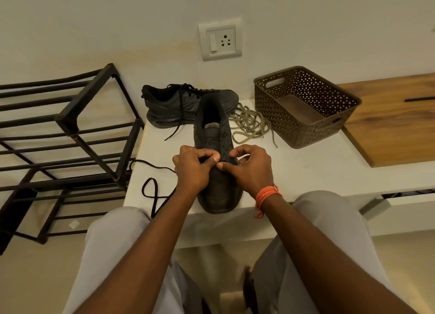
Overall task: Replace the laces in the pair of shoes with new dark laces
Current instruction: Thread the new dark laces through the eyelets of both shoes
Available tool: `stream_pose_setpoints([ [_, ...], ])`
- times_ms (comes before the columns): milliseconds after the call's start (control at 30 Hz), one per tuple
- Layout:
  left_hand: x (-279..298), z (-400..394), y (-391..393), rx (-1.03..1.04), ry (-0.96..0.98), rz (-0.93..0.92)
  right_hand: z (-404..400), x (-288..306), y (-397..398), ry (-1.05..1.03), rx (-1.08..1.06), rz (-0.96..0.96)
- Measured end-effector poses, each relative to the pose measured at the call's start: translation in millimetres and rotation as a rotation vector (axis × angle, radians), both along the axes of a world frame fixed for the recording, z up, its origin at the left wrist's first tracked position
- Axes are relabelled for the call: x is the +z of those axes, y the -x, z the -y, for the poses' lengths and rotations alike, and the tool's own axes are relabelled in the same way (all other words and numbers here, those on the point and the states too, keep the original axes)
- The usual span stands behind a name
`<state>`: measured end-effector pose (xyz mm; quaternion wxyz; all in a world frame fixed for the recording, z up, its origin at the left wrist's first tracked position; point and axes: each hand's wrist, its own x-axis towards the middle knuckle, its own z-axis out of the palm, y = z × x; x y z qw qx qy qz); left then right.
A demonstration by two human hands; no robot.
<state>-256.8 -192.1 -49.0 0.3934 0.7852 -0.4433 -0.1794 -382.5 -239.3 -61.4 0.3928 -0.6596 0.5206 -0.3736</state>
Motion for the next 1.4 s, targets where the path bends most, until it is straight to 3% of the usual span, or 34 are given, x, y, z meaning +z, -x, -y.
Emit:
stream_pose_setpoints([
  [100,-3.5,1.9,-3.0,-0.025,0.054,-0.083,1.9,2.1,4.2,-0.011,0.015,0.006],
  [200,0.3,2.0,-1.3,-0.024,0.031,-0.031,2.3,3.0,6.1,-0.024,0.020,0.001],
  [400,17.9,5.6,-10.6,-0.231,-0.157,0.331,3.9,3.2,5.3,-0.069,0.036,0.003],
  [567,23.3,8.2,-7.5,-0.232,-0.126,0.616,4.5,4.3,6.6,-0.095,0.050,0.021],
  [633,16.6,4.5,-8.4,-0.161,-0.049,0.594,4.3,4.4,7.6,-0.100,0.048,0.039],
  [733,8.3,2.6,-10.6,-0.056,0.015,0.390,5.2,4.6,9.4,-0.122,0.054,0.067],
  [900,-5.9,4.3,-10.4,-0.061,0.055,0.019,7.8,2.5,9.9,-0.131,0.067,0.108],
  [1033,-5.0,3.4,-14.8,-0.118,0.095,-0.095,8.0,-1.0,8.3,-0.096,0.074,0.132],
  [1167,-4.9,3.8,-18.1,-0.128,0.075,-0.029,7.4,-4.5,6.2,-0.054,0.085,0.114],
  [1400,0.3,2.9,-11.4,-0.074,0.055,0.400,11.1,-1.7,8.1,-0.035,0.103,0.106],
])
